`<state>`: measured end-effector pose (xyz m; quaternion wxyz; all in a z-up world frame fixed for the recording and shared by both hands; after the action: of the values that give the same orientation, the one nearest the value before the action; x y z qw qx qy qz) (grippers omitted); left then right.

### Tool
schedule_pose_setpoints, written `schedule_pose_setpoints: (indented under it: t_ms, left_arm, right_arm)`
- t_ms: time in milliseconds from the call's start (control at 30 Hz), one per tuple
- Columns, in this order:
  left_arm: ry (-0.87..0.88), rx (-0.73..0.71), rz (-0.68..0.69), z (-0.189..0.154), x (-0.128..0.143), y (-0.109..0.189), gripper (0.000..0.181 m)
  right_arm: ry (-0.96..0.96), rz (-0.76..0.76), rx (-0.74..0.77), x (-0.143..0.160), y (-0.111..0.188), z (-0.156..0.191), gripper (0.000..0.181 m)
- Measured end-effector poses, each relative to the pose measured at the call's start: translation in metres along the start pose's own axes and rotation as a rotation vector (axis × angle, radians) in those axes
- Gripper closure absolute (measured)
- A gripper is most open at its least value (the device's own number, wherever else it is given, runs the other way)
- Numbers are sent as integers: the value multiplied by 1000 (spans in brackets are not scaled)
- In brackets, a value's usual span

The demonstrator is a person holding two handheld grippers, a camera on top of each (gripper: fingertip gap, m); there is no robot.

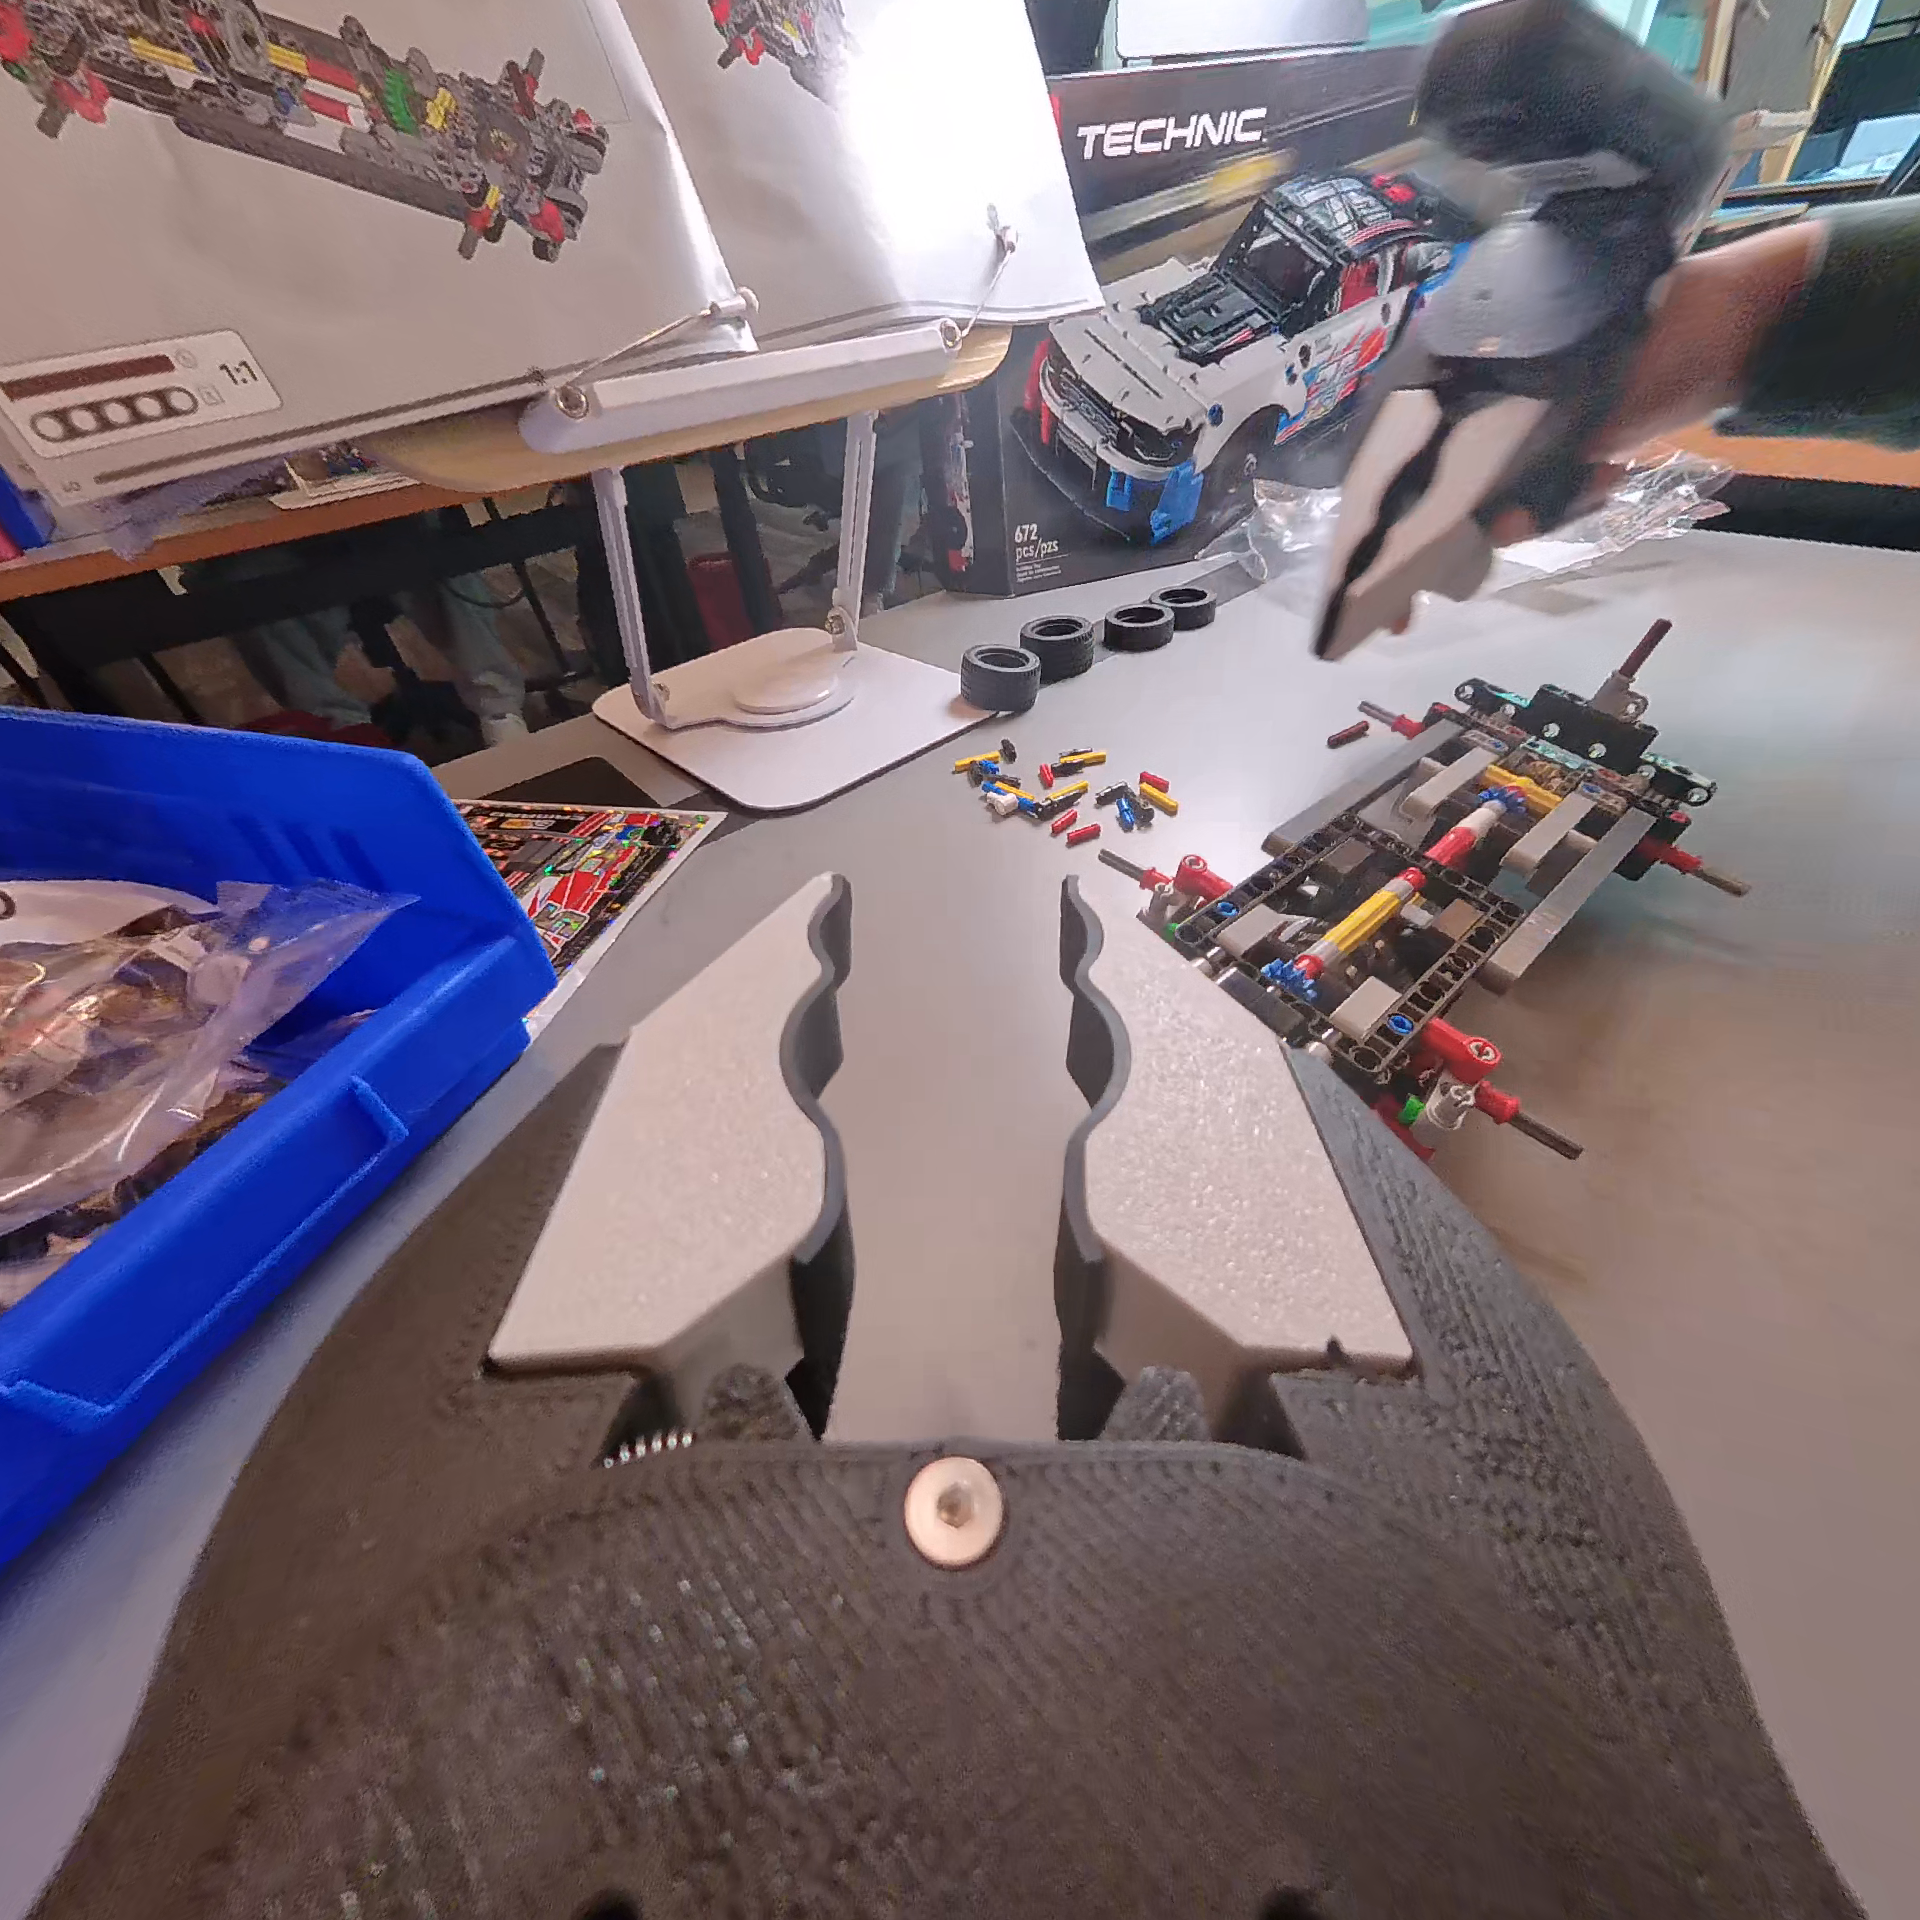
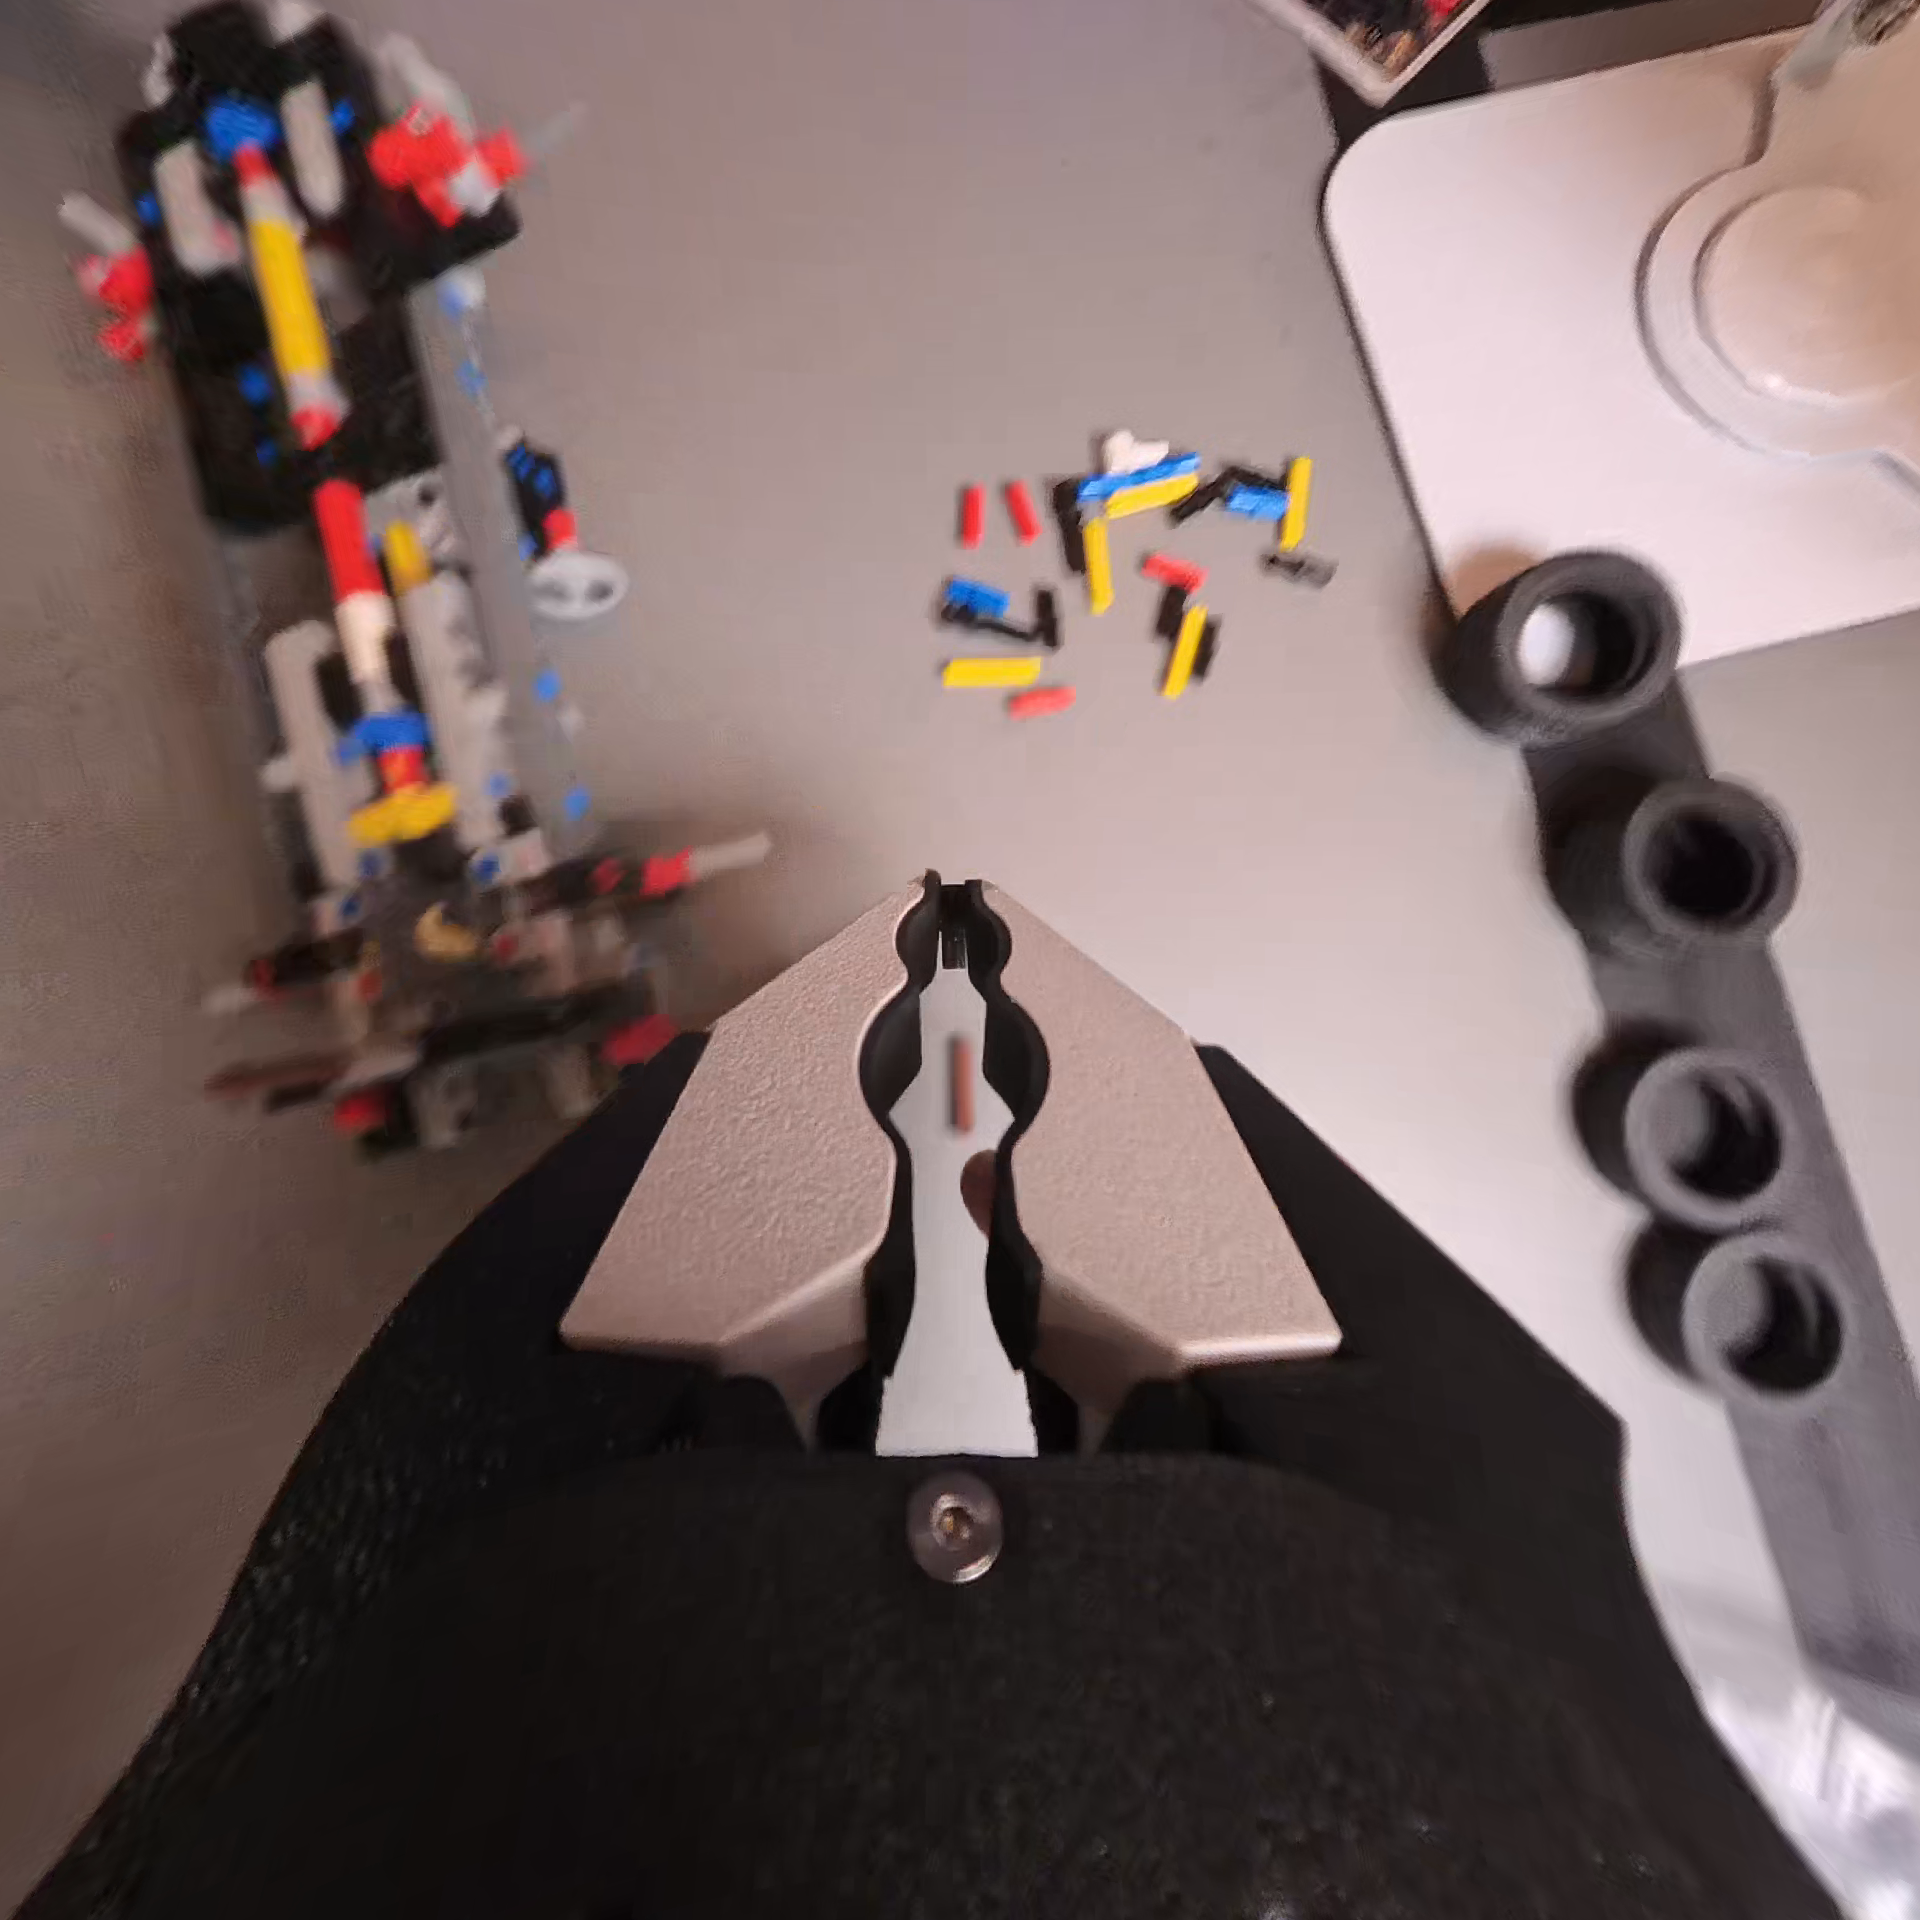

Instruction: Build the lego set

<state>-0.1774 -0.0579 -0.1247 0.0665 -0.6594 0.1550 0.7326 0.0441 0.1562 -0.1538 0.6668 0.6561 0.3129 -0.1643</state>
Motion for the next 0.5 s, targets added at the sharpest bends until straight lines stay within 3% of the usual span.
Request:
schedule_pose_setpoints:
  t_ms: [133,267,500]
  left_arm:
    - [12,34,38,2,-7,5,141]
    - [22,39,52,9,-23,16,141]
    - [-55,-86,-1,25,-58,48,142]
  right_arm:
    - [-42,68,37,51,29,55,181]
    - [-98,115,108,89,36,81,181]
    - [-111,122,130,105,33,90,180]
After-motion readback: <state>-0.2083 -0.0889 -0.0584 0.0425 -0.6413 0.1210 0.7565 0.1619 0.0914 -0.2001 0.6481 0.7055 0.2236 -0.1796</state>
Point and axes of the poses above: each gripper's, where its closed fingertips meet, y back along the fingers, x out of its underside, z = x × y across the jaws, the point moved 4 cm from there along y, back along the fingers, and after that the axes turned 4 degrees about x, right-handed, at the moved point
